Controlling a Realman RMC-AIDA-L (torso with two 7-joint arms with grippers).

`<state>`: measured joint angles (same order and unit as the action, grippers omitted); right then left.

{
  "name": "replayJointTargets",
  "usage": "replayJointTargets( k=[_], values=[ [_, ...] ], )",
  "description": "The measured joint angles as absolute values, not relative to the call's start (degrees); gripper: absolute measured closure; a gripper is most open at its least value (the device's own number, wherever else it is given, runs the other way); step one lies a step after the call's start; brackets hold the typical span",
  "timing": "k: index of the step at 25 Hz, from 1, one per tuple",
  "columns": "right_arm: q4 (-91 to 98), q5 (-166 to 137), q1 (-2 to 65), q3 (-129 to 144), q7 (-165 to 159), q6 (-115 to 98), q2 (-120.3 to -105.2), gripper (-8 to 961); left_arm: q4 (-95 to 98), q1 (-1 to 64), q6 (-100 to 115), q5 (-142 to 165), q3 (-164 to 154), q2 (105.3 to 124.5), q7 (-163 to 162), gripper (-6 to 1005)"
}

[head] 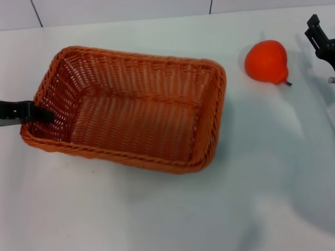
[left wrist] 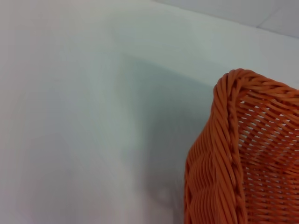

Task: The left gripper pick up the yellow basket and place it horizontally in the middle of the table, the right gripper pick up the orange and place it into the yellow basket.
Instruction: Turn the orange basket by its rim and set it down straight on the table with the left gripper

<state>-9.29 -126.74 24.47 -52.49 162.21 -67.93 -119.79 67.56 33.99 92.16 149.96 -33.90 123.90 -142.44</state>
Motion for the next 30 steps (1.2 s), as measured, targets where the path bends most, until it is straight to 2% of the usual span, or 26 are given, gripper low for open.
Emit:
replayJointTargets(
  k=[7, 30],
  values=[
    [-9.2, -126.7, 24.5, -52.6, 162.2, -67.6, -119.79, 8, 68.0, 31.8, 90.3, 146.4, -34.1, 123.97, -143.7, 861],
    [-9.1, -126.7, 24.8, -52.8, 162.2, -67.1, -119.79, 8, 67.6, 31.5, 84.4, 148.5, -36.2, 123.92, -145.4, 860]
  ],
)
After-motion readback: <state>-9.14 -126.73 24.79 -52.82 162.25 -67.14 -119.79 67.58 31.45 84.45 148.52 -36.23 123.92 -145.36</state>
